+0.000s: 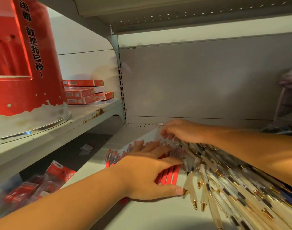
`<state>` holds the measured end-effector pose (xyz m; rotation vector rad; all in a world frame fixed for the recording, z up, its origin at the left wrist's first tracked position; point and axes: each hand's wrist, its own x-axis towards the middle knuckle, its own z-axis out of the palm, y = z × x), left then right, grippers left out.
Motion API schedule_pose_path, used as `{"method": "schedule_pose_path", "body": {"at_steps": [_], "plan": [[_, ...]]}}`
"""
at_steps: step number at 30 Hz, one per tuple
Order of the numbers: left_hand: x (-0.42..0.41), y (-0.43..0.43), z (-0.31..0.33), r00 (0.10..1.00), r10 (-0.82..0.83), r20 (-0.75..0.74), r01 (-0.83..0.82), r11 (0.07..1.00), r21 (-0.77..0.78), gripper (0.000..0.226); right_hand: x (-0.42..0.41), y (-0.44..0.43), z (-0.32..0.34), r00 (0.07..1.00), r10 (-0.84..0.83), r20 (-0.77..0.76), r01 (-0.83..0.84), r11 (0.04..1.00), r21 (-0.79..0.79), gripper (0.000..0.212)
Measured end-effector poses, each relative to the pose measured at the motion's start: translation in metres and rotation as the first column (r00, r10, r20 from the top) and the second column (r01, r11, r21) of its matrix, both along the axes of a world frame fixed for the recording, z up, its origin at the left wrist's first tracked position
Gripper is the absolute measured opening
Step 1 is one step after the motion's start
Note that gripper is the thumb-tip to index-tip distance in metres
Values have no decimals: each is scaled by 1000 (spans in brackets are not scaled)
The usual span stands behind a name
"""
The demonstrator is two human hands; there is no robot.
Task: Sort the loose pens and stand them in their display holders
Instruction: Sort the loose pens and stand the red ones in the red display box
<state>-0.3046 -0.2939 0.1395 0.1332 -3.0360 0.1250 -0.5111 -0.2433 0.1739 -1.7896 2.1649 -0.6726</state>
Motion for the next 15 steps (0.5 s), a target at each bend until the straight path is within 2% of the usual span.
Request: {"method": "schedule_pose_path", "body": {"at_steps": [3,7,15], "plan": [[-6,9,0,998,-25,52,26,999,-19,65,-6,19,1,994,-80,-67,82,996,25,21],[-7,11,1,998,-43,43,42,999,14,62,-1,30,-5,996,-25,-88,36,992,124,25],[25,-2,12,995,11,103,-21,995,97,76,12,20,-1,995,-25,-97,34,995,92,18]]}}
